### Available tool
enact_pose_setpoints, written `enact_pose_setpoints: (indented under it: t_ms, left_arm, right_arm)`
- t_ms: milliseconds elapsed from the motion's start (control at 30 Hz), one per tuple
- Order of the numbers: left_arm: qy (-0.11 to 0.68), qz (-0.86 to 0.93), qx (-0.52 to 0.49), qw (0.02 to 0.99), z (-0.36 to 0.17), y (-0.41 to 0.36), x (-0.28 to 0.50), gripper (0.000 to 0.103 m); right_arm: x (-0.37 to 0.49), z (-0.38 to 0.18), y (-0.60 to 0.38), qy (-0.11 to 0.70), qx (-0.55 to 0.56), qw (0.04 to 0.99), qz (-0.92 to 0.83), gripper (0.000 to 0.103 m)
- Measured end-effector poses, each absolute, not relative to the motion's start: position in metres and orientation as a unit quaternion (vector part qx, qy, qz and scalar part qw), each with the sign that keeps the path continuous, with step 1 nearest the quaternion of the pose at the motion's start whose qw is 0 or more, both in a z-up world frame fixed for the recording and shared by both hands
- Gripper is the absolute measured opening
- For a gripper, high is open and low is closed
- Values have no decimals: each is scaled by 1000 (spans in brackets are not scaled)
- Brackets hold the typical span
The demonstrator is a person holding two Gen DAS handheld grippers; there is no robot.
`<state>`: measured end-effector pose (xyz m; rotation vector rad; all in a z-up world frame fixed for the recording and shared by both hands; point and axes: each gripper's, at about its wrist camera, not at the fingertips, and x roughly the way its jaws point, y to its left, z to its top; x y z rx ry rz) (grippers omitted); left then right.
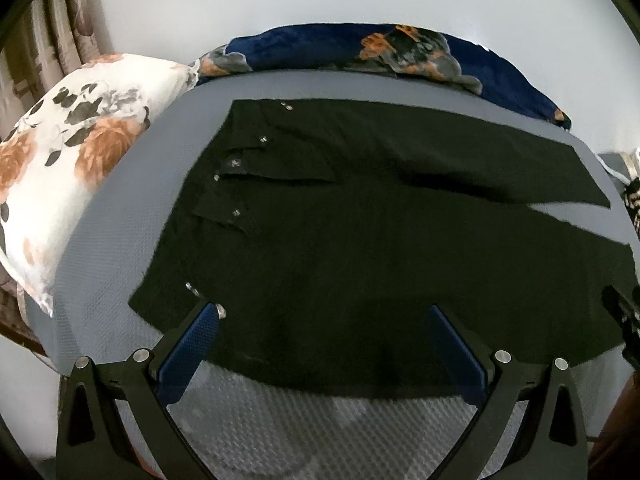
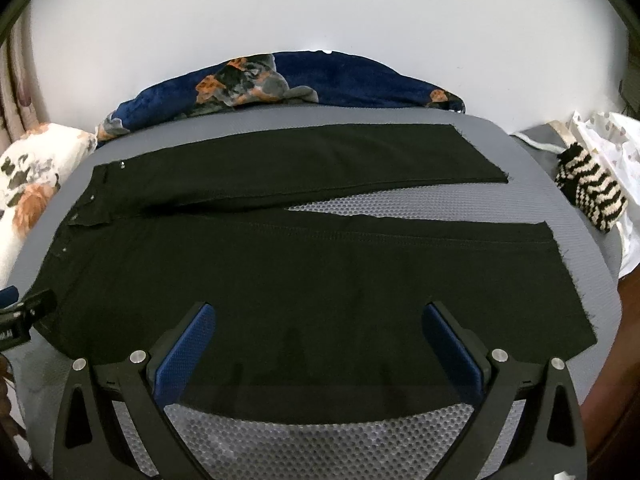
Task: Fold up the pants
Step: 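Lower the left gripper onto the trouser waistband and close it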
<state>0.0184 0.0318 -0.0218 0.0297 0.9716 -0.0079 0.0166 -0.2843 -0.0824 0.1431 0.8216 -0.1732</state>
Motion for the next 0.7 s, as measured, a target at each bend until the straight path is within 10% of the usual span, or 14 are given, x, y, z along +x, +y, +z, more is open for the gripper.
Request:
enact_pose_setpoints:
  t_ms: [700]
  left_arm:
    - [439, -43, -105, 891, 12, 164, 199, 86]
  right_arm:
    - [117, -69, -272, 382, 82, 920, -35, 103]
